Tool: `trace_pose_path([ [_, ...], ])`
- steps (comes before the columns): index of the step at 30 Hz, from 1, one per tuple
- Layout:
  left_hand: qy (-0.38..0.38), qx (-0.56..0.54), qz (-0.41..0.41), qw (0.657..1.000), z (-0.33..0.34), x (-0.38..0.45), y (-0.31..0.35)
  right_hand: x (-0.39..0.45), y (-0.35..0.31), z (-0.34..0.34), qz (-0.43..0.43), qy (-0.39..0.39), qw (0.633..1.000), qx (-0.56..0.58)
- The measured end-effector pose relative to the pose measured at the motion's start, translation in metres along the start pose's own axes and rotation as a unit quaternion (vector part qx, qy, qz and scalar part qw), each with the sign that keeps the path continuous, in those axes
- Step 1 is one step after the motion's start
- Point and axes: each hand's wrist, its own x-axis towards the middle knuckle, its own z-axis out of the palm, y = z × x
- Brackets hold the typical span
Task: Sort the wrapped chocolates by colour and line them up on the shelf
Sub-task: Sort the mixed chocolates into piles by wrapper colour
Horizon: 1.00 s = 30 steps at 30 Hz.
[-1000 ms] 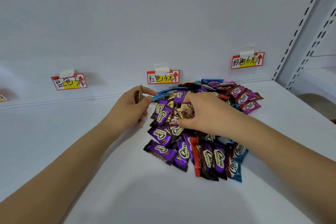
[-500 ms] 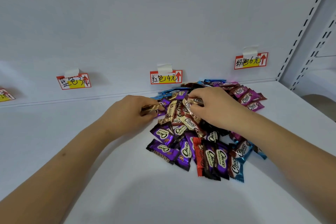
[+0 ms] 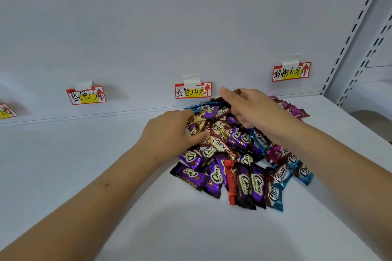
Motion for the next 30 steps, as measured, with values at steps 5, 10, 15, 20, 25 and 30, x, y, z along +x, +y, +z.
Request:
trace_pose_path([
  [5,-0.014,-0.011,-0.021,1.0,-0.002,0.0,-0.007,-0.003,0.0,0.0,-0.043,-0.02,0.99,-0.13],
  [10,0.013,-0.041,-0.021,0.999,-0.004,0.0,-0.014,-0.01,-0.002,0.002,-0.07,-0.037,0.955,-0.287],
  [15,0.017,-0.161,-0.035,0.986,-0.008,0.001,-0.016,-0.016,-0.003,0.002,-0.076,-0.047,0.902,-0.422],
  [20,0.001,-0.223,-0.027,0.974,-0.011,-0.001,-0.018,-0.016,-0.002,0.017,-0.13,-0.088,0.888,-0.433],
  [25,-0.026,-0.206,-0.027,0.978,-0.009,-0.002,-0.022,-0.014,-0.001,0.02,-0.184,-0.113,0.925,-0.314],
  [30,-0.01,-0.159,-0.013,0.987,-0.003,0.002,-0.029,-0.008,-0.001,0.01,-0.155,-0.068,0.97,-0.177],
])
